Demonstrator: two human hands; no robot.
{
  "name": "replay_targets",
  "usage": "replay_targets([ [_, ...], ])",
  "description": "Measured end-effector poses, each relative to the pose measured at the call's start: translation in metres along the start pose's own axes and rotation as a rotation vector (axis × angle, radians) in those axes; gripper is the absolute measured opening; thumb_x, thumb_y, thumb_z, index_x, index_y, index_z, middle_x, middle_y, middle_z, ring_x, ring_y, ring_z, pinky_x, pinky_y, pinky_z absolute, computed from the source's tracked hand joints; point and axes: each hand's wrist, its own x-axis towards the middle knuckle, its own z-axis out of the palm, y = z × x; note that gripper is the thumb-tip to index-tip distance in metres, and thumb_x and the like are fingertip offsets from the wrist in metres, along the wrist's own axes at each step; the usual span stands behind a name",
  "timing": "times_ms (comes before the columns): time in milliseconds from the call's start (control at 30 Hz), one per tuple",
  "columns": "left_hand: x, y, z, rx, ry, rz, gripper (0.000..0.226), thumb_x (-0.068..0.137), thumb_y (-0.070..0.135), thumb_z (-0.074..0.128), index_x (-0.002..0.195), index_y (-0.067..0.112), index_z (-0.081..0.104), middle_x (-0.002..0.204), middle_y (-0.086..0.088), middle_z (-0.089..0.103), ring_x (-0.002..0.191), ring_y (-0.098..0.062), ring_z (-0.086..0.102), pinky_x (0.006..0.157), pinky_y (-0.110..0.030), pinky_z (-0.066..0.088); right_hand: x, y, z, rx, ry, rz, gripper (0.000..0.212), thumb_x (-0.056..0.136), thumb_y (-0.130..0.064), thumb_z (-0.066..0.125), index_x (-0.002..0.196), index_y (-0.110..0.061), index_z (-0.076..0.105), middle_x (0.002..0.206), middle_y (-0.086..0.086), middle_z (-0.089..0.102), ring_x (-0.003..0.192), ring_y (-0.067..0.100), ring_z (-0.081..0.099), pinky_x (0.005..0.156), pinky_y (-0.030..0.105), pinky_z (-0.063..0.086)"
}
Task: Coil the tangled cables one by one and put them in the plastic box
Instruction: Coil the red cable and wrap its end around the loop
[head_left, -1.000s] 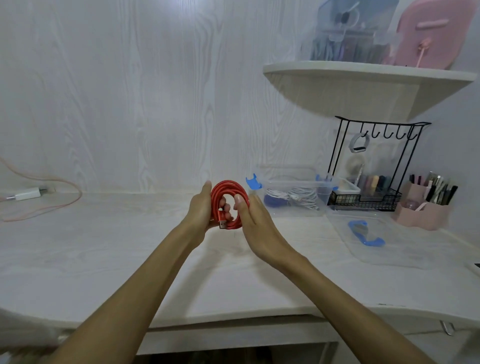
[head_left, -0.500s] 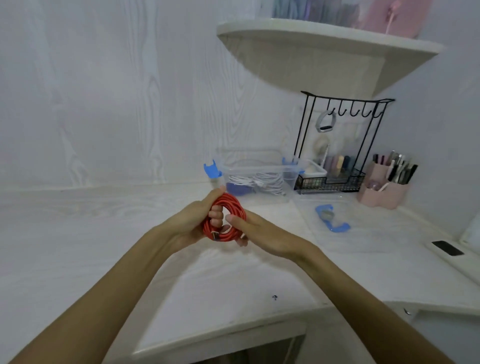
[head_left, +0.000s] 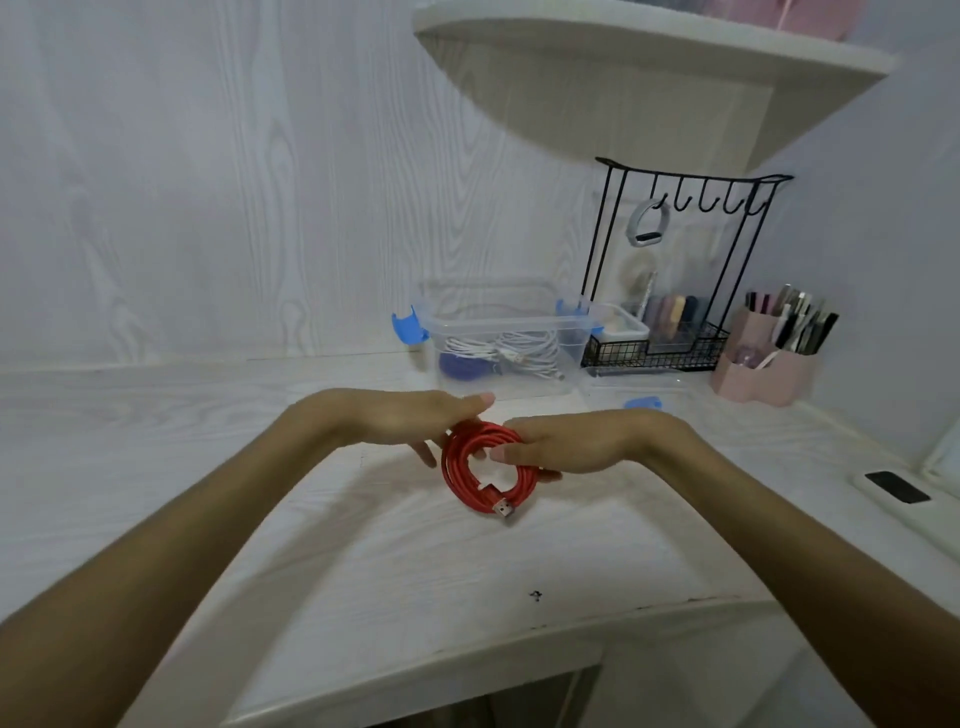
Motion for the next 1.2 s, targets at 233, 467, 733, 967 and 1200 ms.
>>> replay_targets([
  [233,-0.013,0.005,-0.002,0.181,-0.143,0.05,0.059,0.09,0.057,0.033,0.121,0.013,0.056,0.117,0.004,0.06,0.115,-0.007,0.051,0.096,-0.018,0.036,-0.007,-0.008,-0.007,-0.018,-0.061,-0.051,0.028,0.104,-0.025,0.031,0.084,-0.018,0.05,0.068,0.003,0.032,0.06,0.012,0.03,0.057,0.017,0.033],
  [467,-0.005,0.003,0.022,0.109,-0.014,0.2,0.049,0.095,0.052,0.027,0.094,0.012,0.057,0.089,0.005,0.052,0.084,-0.006,0.048,0.092,-0.023,0.041,-0.019,0.003,-0.003,0.125,-0.096,-0.041,0.026,0.104,-0.026,0.031,0.117,-0.021,0.053,0.074,0.004,0.037,0.064,0.009,0.035,0.066,0.02,0.037],
  [733,0.011,0.006,0.028,0.17,0.03,0.197,0.039,0.101,0.038,0.033,0.088,0.009,0.055,0.079,0.001,0.049,0.074,-0.008,0.044,0.078,-0.022,0.042,-0.018,0.016,-0.003,0.106,-0.07,-0.025,0.025,0.102,-0.025,0.039,0.083,-0.03,0.054,0.067,-0.003,0.04,0.058,0.003,0.039,0.06,0.012,0.039],
  [967,0.03,-0.005,0.026,0.376,0.4,0.221,0.038,0.099,0.044,0.032,0.091,0.013,0.052,0.074,0.004,0.056,0.068,-0.012,0.052,0.067,-0.023,0.042,-0.053,0.068,-0.062,0.229,0.186,0.227,0.035,0.095,-0.024,0.054,0.128,-0.014,0.048,0.122,-0.001,0.056,0.1,0.008,0.059,0.077,0.018,0.053],
  [1200,0.043,-0.028,0.02,0.216,0.712,0.207,0.048,0.097,0.049,0.029,0.093,0.009,0.056,0.075,-0.002,0.061,0.07,-0.019,0.056,0.066,-0.028,0.041,-0.05,0.125,-0.055,-0.24,0.605,0.556,0.038,0.089,-0.037,0.062,0.069,-0.005,0.067,0.072,0.01,0.062,0.077,0.029,0.059,0.064,0.032,0.045],
])
